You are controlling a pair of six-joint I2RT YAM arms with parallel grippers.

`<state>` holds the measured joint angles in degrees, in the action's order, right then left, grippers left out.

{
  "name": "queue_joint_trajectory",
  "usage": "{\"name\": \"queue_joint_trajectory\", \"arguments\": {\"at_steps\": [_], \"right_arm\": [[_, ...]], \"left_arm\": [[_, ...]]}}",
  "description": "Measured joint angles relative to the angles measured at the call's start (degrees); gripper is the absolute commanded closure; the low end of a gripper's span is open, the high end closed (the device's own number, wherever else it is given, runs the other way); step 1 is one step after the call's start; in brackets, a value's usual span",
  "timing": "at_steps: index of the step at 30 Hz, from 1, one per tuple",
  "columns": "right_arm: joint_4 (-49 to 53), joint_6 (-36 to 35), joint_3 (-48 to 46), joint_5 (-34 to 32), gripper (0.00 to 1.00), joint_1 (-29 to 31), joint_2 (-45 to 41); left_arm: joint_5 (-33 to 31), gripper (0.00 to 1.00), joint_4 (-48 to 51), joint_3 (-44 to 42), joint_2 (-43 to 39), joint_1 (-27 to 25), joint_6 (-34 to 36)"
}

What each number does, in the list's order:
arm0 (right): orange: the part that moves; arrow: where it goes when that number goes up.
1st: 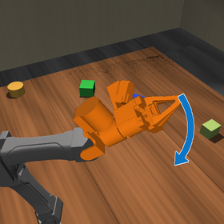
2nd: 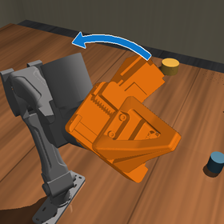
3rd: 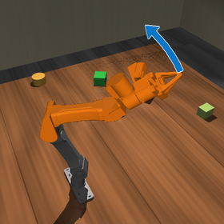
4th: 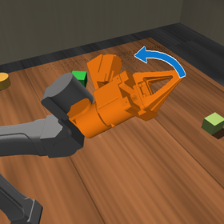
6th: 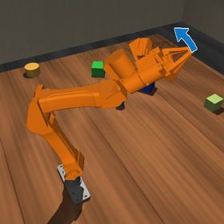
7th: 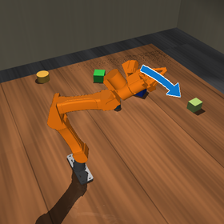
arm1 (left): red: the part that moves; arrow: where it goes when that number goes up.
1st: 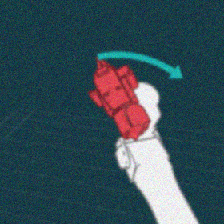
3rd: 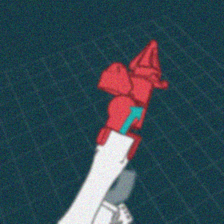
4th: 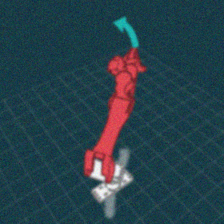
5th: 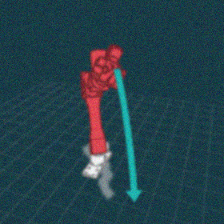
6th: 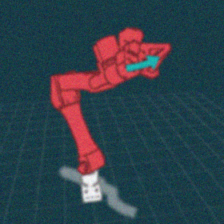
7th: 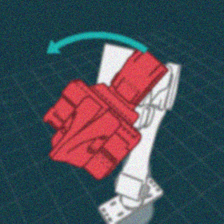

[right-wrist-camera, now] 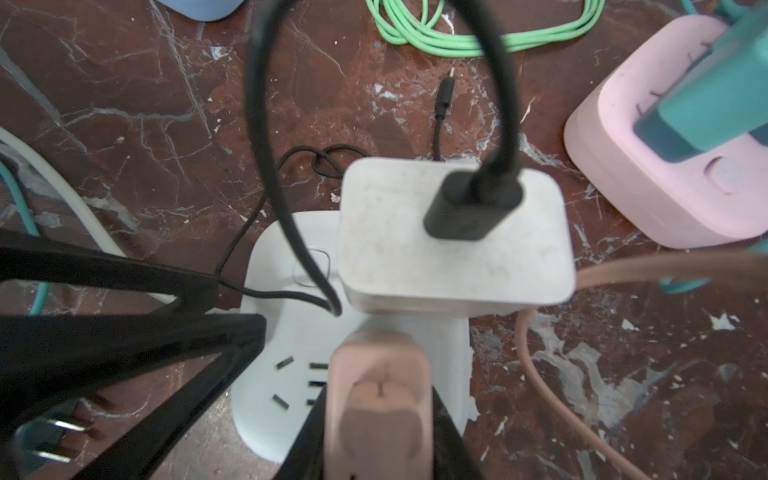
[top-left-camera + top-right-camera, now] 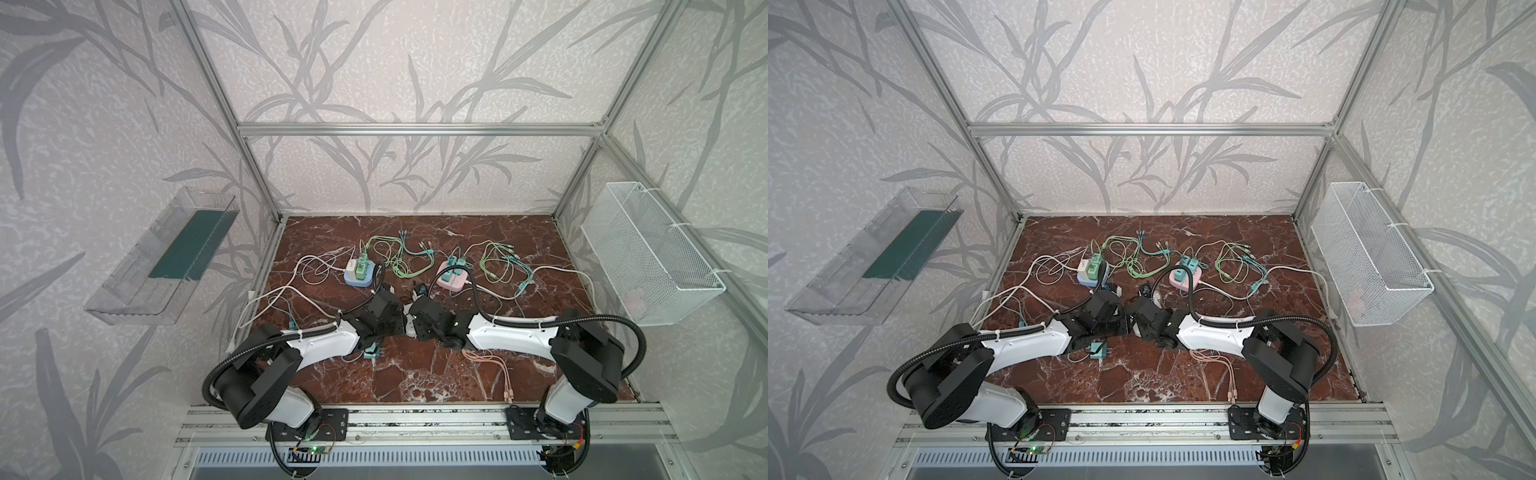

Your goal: Pull the plug off the socket

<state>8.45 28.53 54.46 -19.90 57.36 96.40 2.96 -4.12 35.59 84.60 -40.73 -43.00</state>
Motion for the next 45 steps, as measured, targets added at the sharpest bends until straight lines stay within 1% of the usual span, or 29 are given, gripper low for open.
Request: {"name": "queue_joint_trajectory", "arguments": {"at_steps": [6, 11, 15, 21, 31, 45], "right_arm": [[-0.39, -0.15, -0.22, 0.48, 0.75, -0.04, 0.00], [-0.26, -0.13, -0.22, 0.46, 0.76, -0.33, 0.00], [-0.07, -0.11, -0.24, 0.37, 0.79, -0.50, 0.00], [0.00, -0.11, -0.24, 0.37, 0.82, -0.57, 0.00], [0.94, -0.35, 0.04, -0.20, 0.83, -0.59, 0.00], [3.54, -1.36, 1.01, -1.42, 0.84, -0.22, 0.00]], "left_arm": [[1.51, 0.62, -1.86, 1.25, 2.73, 0.26, -0.04], [2.29, 0.66, -3.02, 1.86, 3.93, 0.33, -0.52], [2.64, 0.67, -3.63, 1.99, 4.42, 0.52, -0.70], [2.62, 0.68, -3.08, 2.45, 4.59, 0.52, -0.68], [1.14, 0.68, 1.07, 5.33, 5.57, -0.39, -0.07], [1.46, 0.68, 0.35, 5.62, 6.32, -0.50, -0.63]]}}
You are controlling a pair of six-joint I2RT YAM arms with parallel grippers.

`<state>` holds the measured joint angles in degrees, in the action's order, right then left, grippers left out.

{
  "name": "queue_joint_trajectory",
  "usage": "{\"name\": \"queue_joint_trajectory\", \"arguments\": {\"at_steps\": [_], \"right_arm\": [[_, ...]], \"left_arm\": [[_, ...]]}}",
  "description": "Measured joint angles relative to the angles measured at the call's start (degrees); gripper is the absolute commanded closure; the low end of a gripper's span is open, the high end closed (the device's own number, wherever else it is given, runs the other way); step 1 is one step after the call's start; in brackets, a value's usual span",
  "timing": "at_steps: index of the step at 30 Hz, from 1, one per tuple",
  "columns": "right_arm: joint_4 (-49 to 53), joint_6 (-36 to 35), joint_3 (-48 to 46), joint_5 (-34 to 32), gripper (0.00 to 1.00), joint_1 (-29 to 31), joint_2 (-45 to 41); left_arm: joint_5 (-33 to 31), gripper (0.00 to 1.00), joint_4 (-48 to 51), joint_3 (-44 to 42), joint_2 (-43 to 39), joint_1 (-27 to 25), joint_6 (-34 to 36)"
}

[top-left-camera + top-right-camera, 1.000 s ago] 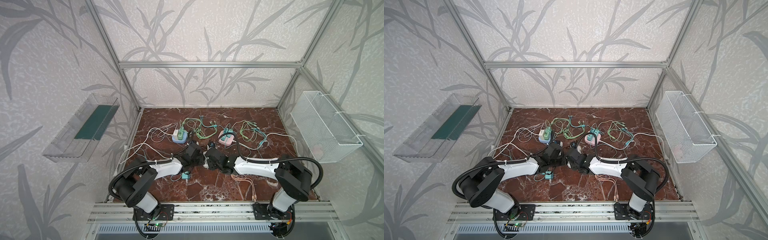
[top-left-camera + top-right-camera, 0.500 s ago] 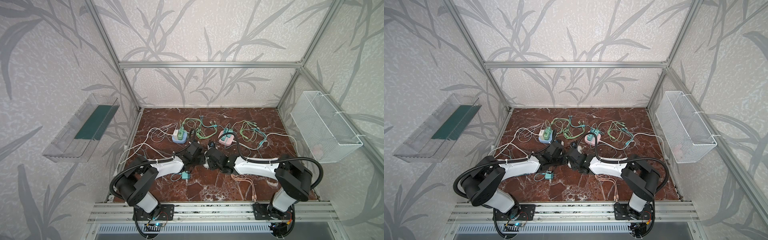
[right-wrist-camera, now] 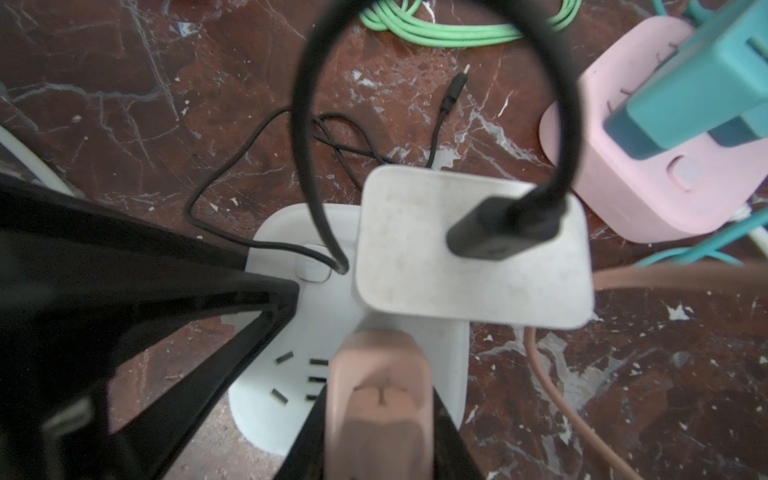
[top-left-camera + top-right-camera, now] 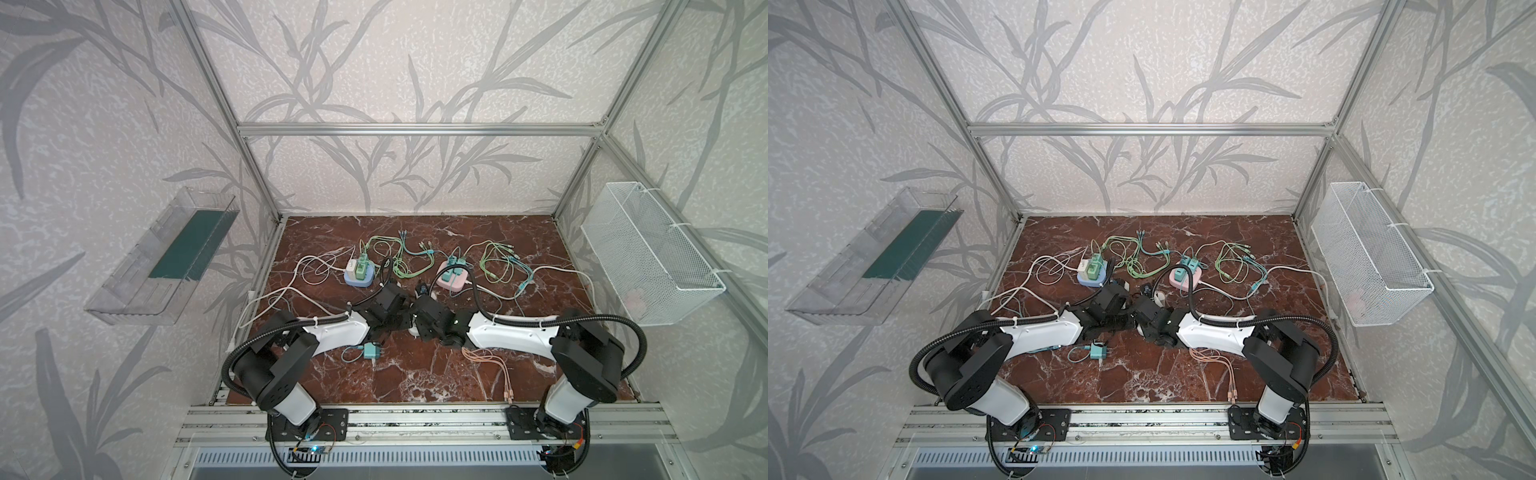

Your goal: Pull the plug off the socket

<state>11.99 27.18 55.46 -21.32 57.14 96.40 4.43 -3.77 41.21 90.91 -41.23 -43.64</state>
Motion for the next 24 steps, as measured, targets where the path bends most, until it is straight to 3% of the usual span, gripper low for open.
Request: {"name": "queue_joint_trajectory", "arguments": {"at_steps": [12, 24], "right_arm": [[-2.16, 2.80, -2.23, 5.35, 0.84, -3.15, -2.86], [-1.51, 1.53, -1.97, 3.56, 0.85, -2.27, -3.39]], "left_arm": [[-0.02, 0.69, -1.03, 0.02, 0.46, -0.07, -0.04], [-0.04, 0.69, -1.03, 0.02, 0.46, -0.07, -0.07]]}}
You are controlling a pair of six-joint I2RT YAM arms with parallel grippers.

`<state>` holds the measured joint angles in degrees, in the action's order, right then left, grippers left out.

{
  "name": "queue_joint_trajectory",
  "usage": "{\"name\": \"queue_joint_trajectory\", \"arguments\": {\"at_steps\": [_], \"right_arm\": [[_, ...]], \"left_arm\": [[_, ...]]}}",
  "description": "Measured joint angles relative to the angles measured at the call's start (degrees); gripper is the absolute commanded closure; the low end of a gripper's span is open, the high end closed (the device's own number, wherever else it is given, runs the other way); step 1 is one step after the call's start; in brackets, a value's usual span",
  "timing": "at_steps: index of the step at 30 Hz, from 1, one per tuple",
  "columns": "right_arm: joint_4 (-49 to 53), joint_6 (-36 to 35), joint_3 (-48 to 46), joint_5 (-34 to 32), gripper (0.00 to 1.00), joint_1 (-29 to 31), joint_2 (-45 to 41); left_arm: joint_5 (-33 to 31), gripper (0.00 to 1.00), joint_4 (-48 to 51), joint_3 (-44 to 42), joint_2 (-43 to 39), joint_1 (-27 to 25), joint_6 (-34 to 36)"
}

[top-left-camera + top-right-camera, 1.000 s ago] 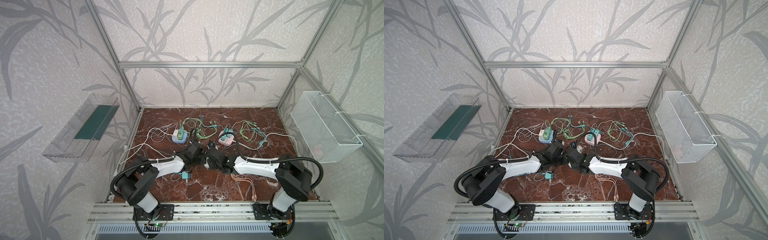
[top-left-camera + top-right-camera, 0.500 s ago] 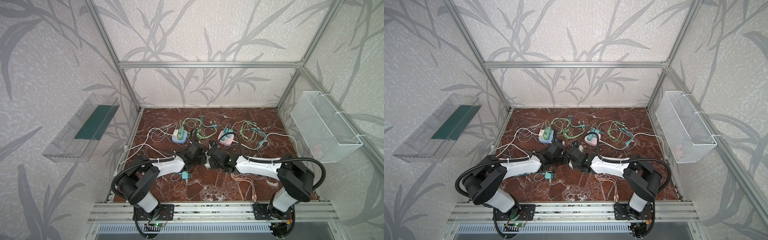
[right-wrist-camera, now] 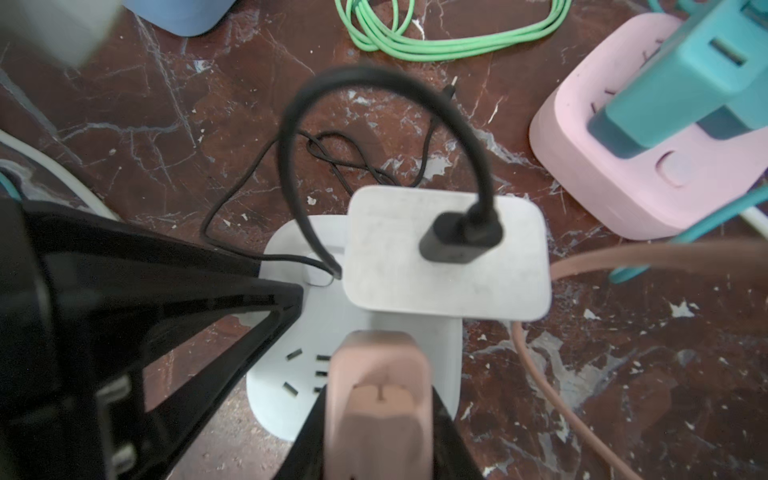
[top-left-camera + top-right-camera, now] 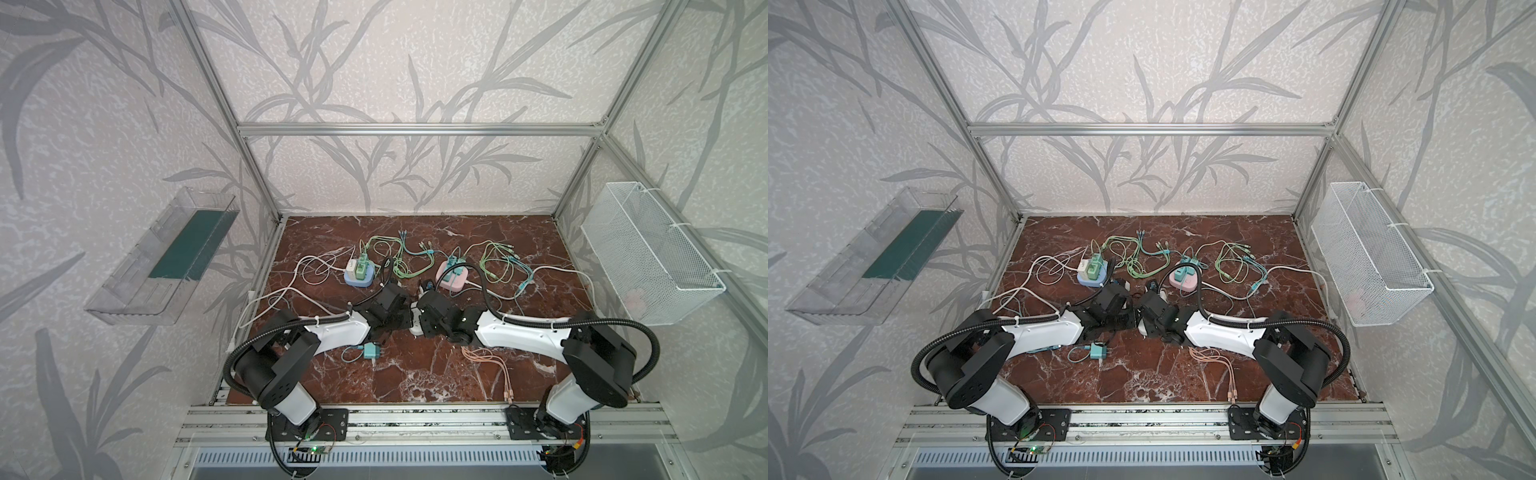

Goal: Pull the plug off the socket
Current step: 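Pull the pink plug out of the power strip with the right gripper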

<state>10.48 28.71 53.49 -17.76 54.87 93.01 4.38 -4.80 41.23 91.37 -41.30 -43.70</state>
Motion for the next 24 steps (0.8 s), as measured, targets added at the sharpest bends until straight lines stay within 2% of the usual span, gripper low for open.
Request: {"name": "queue_joint_trajectory", "arguments": {"at_steps": [6, 13, 24], "right_arm": [[-0.79, -0.79, -0.22, -0.35, 0.84, 0.31, -2.91], [-3.52, -0.96, -4.59, 0.48, 0.83, 0.07, -7.30], [-9.51, 1.73, -18.12, 10.49, 0.81, -7.67, -16.65]], "left_arm": [[-0.02, 0.69, 0.00, -0.02, -0.02, 0.00, 0.00], [-0.09, 0.68, 0.07, -0.02, -0.13, 0.00, 0.02], [-0.42, 0.68, 1.11, -0.13, -0.76, -0.24, 0.09]]}}
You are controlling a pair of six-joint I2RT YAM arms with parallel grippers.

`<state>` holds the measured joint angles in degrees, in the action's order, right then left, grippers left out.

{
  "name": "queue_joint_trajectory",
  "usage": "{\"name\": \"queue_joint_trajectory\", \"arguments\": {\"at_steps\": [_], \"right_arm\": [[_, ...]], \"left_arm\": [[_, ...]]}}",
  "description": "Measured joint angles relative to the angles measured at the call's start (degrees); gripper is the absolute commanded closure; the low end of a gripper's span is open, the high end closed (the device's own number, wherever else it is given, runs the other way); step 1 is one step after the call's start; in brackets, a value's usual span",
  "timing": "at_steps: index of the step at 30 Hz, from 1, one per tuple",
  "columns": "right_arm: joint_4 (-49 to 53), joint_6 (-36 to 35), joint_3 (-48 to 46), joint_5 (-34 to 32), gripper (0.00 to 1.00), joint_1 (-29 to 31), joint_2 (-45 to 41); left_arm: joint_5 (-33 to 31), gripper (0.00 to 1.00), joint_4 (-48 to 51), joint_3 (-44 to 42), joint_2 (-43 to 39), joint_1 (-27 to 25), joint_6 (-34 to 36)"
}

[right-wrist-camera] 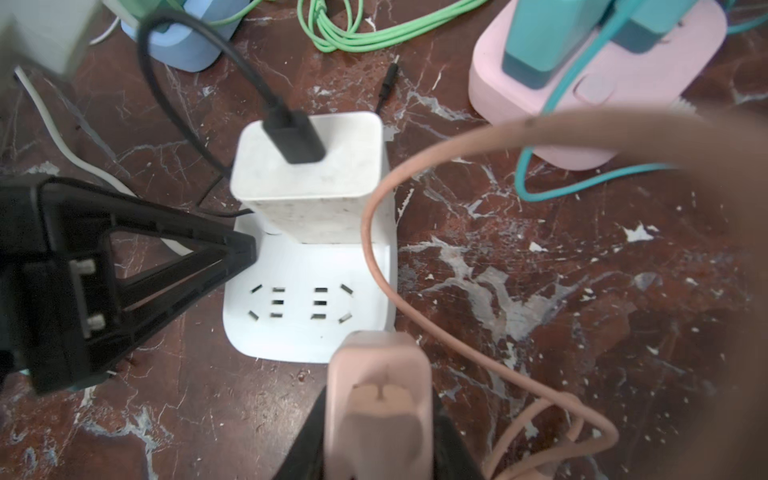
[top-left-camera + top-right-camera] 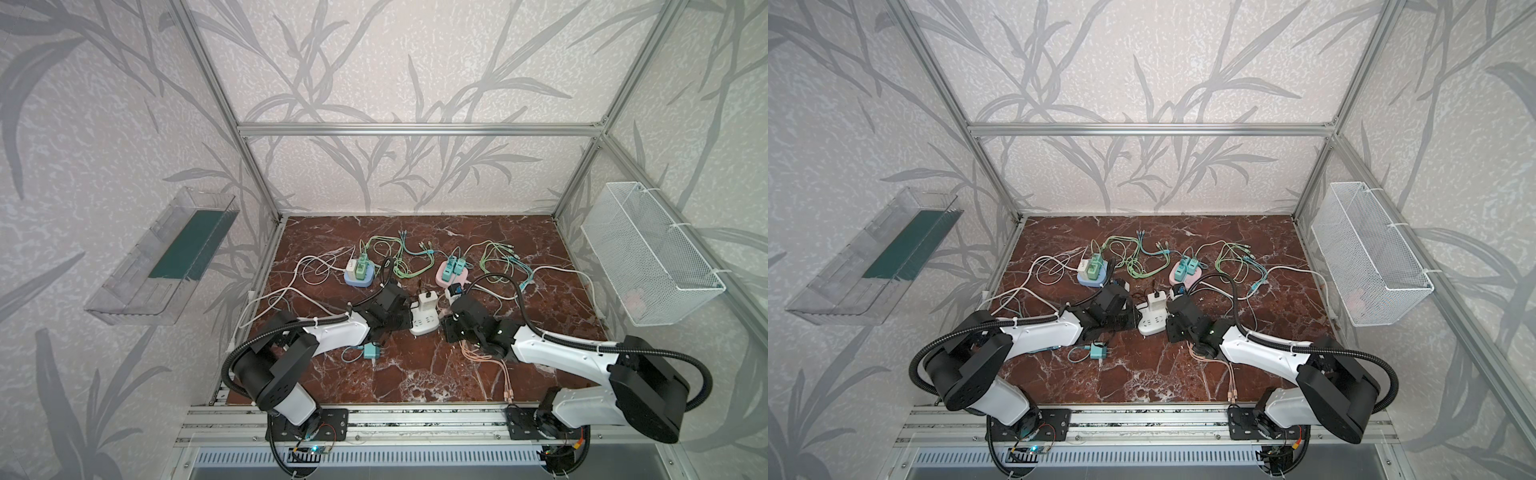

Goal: Pull the plug off the socket
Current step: 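Pull the pink plug out of the power strip with the right gripper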

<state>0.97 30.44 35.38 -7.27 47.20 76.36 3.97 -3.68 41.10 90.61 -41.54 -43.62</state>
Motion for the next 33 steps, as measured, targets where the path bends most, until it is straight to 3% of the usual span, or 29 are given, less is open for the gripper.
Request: {"name": "queue_joint_trajectory", "arguments": {"at_steps": [14, 28, 33], "right_arm": [[-7.21, 3.48, -6.97, 13.99, 0.78, -5.75, -1.18], [-6.95, 5.18, -8.68, 16.39, 0.77, -8.63, -1.18], [-6.60, 5.35, -9.27, 16.41, 0.73, -9.79, -1.18]], "left_arm": [[-0.70, 0.67, 1.07, -0.02, -0.59, -0.59, 0.04], [-1.14, 0.66, 2.45, -0.37, -1.62, -0.96, 0.07], [-1.40, 0.66, 3.23, -0.87, -2.51, -1.09, 0.07]]}}
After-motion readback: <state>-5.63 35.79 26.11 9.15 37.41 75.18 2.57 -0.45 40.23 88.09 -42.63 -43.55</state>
